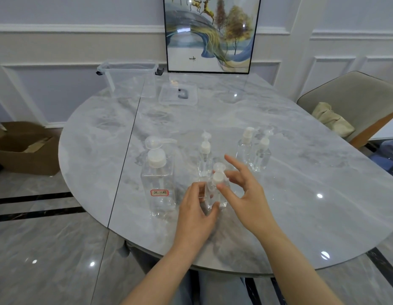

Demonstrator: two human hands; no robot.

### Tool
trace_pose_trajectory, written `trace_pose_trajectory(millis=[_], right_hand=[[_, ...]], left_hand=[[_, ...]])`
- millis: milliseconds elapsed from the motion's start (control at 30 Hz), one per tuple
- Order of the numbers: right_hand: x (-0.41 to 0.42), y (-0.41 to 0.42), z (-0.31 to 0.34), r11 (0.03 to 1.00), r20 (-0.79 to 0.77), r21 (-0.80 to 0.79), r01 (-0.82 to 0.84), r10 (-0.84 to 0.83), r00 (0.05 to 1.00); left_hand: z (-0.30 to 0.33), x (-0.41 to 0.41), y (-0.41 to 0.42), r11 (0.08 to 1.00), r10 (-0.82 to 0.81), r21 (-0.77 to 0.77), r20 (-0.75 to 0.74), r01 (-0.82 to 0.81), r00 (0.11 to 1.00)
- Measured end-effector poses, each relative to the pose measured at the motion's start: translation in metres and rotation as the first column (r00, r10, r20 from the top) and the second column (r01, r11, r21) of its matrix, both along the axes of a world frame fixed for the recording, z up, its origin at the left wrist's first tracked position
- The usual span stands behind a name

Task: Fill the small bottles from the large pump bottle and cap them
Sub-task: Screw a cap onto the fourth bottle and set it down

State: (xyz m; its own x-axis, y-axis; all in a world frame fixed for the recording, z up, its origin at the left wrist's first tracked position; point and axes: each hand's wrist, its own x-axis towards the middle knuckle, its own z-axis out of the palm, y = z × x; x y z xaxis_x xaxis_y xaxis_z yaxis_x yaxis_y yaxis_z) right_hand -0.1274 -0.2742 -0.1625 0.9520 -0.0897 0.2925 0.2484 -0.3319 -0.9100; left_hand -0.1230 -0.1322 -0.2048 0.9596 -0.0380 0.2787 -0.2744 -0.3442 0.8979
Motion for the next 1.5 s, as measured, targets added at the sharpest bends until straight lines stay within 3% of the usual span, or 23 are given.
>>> trace_pose_trajectory(millis=[233,433,667,900,1100,1267,1400,1500], right_hand=[[0.005,0.006,0.002,0.995,0.045,0.009,0.099,-0.100,0.994],[0.007,-0.001,0.000,0.998,-0.051,-0.037,-0.055,0.053,0.997],[0.013,0.006,-0.004,0.994,-0.025,0.018,0.104,-0.103,0.994],[0.008,-0.001,-0.004,0.998,-0.034,0.053,-0.039,0.041,0.999],[0.008,0.000,-0.003,0.995,0.002,-0.018,0.101,-0.101,0.995],[0.013,0.013,-0.005,0.974,-0.014,0.061,0.219,-0.219,0.976],[0.012,0.010,-0.007,0.987,-0.100,0.102,0.122,-0.112,0.989],[0.008,0.000,-0.009,0.995,-0.062,0.102,0.004,0.002,0.998]], left_hand=[[-0.001,0.000,0.000,1.000,-0.009,0.008,-0.003,0.009,1.000],[0.000,0.000,-0.001,1.000,0.008,0.010,0.029,-0.009,1.000],[0.000,0.000,-0.001,1.000,-0.008,0.026,0.010,0.008,1.000],[-0.002,0.002,0.000,1.000,-0.014,0.013,0.037,0.014,0.999],[-0.004,0.002,-0.001,0.999,-0.025,0.022,0.031,0.024,0.999],[-0.007,0.003,-0.001,0.999,-0.014,0.031,0.036,0.013,0.999],[-0.008,0.004,-0.001,0.999,-0.013,0.039,0.055,0.011,0.998],[-0.009,0.004,-0.001,0.999,-0.015,0.042,0.057,0.013,0.998]])
